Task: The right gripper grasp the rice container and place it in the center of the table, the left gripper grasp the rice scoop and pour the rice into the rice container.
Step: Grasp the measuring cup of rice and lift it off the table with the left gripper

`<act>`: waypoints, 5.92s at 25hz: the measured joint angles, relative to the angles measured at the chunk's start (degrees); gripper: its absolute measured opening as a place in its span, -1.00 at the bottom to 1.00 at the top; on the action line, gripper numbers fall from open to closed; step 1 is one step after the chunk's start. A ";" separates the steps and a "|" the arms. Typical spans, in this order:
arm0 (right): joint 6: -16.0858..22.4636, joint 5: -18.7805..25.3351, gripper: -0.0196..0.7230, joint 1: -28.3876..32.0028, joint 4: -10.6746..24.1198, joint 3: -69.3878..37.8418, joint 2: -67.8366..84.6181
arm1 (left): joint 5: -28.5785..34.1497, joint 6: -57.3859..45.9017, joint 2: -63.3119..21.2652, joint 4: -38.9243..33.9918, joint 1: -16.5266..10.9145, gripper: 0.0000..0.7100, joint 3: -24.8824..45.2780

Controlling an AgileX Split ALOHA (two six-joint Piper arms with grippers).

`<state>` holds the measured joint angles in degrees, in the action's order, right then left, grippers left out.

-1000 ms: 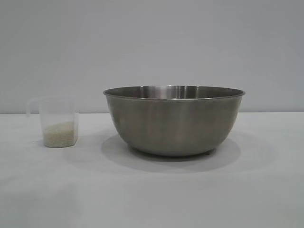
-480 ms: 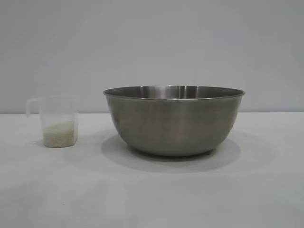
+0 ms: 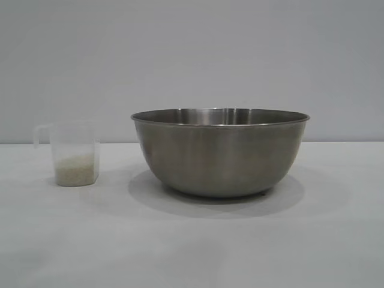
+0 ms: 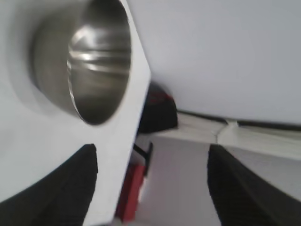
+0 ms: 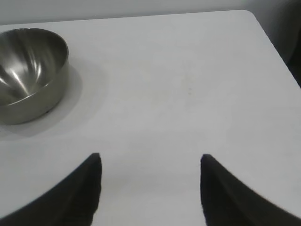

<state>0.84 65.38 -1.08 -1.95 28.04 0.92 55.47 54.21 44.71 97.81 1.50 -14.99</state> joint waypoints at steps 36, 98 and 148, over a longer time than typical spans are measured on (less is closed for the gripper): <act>0.00 0.00 0.10 0.00 0.00 0.00 0.00 | -45.03 47.74 0.00 3.23 0.00 0.23 0.00; 0.00 0.00 0.10 0.00 0.00 0.00 0.00 | -89.38 46.83 8.40 -50.80 0.00 -0.26 -2.93; 0.00 0.00 0.10 0.00 0.00 0.00 0.00 | -43.76 -39.54 8.40 -80.23 5.60 -0.29 -16.70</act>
<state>0.84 65.38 -1.08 -1.95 28.04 0.92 11.71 14.66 53.11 17.58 7.11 -31.69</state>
